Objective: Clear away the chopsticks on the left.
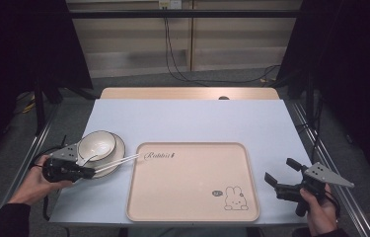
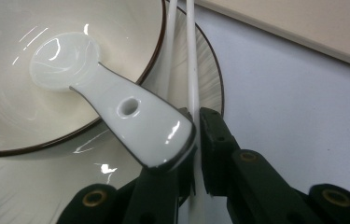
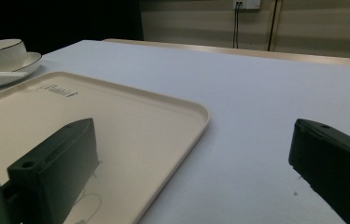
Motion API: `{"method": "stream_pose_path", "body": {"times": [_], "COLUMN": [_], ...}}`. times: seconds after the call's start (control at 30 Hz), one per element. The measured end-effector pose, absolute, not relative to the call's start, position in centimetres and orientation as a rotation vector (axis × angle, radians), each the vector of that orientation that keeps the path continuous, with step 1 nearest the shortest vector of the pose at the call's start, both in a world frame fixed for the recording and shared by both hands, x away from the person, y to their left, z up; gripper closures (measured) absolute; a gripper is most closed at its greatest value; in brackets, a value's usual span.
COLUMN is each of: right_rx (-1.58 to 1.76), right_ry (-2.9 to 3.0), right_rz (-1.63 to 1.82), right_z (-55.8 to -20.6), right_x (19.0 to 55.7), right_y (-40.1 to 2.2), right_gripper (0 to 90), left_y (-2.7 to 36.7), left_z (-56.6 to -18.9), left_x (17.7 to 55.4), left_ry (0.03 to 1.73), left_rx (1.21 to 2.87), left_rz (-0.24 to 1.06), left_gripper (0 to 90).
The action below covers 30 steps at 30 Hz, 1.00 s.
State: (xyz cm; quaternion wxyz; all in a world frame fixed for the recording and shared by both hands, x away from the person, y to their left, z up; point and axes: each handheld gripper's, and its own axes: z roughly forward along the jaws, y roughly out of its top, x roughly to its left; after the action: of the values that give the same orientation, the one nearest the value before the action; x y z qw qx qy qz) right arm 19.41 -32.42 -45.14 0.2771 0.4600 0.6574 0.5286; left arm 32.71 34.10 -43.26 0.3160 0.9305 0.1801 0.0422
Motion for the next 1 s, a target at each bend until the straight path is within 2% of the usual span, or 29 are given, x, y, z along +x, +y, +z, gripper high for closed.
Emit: {"method": "stream_pose_path", "body": {"times": [0.57, 1.0], "right_rx": [1.233, 1.225], "right_ry": [1.769, 1.778], "right_rz": [1.428, 1.435], "right_z": [-45.1, -45.2], "right_x": [19.5, 19.6], "right_y": [-32.3, -32.3], "right_gripper": [0.7, 0.7], "left_y": [34.2, 32.4], "left_z": [-41.9, -41.3], "left_x": [30.3, 27.0], "left_ry": [0.629, 0.811], "left_rx": [2.314, 2.177], "left_rz": [0.099, 0.066], "left_gripper": [84.7, 84.7]}}
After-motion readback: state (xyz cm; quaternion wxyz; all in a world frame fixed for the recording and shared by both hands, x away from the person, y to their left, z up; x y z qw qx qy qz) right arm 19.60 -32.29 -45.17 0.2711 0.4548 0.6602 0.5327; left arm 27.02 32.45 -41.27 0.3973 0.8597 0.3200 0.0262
